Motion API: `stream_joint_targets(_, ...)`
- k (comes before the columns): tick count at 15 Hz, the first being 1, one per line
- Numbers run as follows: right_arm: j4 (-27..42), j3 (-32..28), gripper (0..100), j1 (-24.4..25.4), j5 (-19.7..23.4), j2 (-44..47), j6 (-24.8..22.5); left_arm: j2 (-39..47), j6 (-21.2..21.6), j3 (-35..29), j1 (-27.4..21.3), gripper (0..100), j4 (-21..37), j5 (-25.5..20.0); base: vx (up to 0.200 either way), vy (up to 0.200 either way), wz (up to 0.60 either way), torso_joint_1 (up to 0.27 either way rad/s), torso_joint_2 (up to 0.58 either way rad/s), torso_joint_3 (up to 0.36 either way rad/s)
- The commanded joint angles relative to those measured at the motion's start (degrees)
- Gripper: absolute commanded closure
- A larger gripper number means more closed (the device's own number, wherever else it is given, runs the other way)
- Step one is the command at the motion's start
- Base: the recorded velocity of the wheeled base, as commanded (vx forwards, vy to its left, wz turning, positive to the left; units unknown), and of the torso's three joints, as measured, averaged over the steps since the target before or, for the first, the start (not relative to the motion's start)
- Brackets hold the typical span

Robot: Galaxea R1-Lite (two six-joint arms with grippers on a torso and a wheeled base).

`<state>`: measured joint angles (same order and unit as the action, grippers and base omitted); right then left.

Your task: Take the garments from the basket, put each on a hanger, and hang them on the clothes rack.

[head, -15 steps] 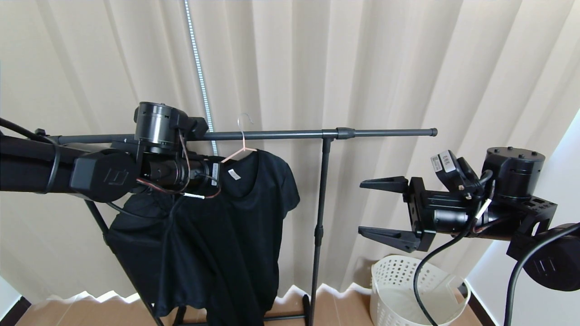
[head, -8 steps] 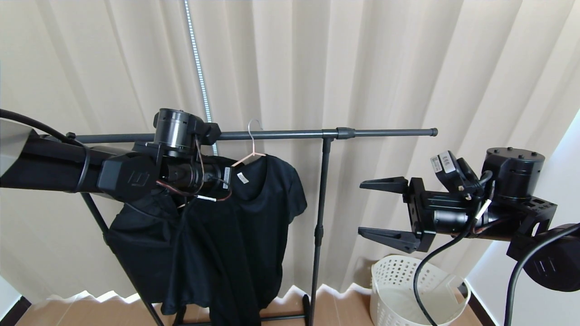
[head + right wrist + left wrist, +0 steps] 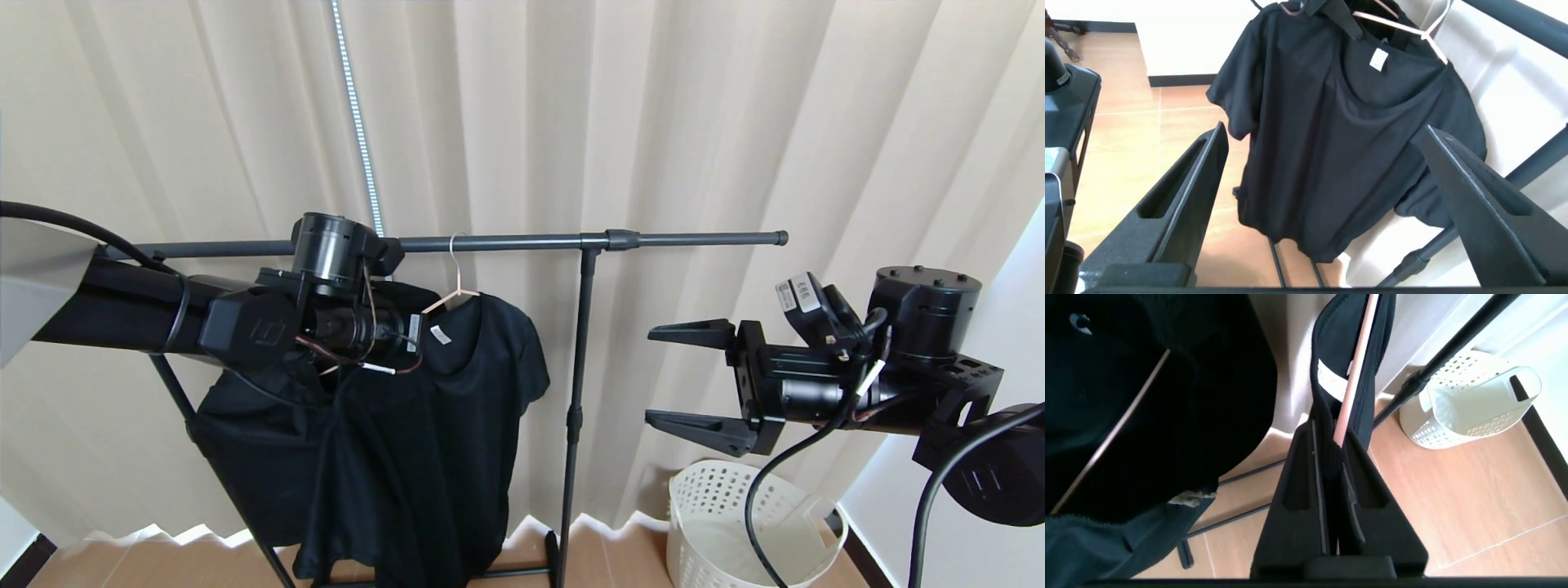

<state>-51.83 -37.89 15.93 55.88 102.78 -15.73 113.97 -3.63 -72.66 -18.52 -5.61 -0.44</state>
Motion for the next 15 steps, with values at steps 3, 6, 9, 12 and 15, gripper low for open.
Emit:
stream_joint_targets(3, 0.0, -0.1, 0, 0.1, 0.0, 0.1, 0.0, 0.4, -0.1, 0.1, 0.0, 100, 0.1, 0.0, 0.000, 0.000, 0.00, 0.000, 0.00, 0.000)
stream_joint_targets(6, 0.0, 0.0, 0, 0.1, 0.0, 0.1, 0.0, 0.5, 0.0, 0.5, 0.0, 100, 0.1, 0.0, 0.000, 0.000, 0.00, 0.000, 0.00, 0.000)
stream_joint_targets(9, 0.0, -0.1, 0, 0.1, 0.0, 0.1, 0.0, 0.4, 0.1, 0.8, 0.0, 0, 0.0, 0.0, 0.000, 0.000, 0.00, 0.000, 0.00, 0.000)
stream_joint_targets(12, 0.0, -0.1, 0, 0.1, 0.0, 0.1, 0.0, 0.2, 0.0, 0.8, 0.0, 0, 0.0, 0.0, 0.000, 0.000, 0.00, 0.000, 0.00, 0.000)
stream_joint_targets(15, 0.0, -0.1, 0, 0.1, 0.0, 0.1, 0.0, -0.2, -0.1, 0.8, 0.0, 0, 0.1, 0.0, 0.000, 0.000, 0.00, 0.000, 0.00, 0.000)
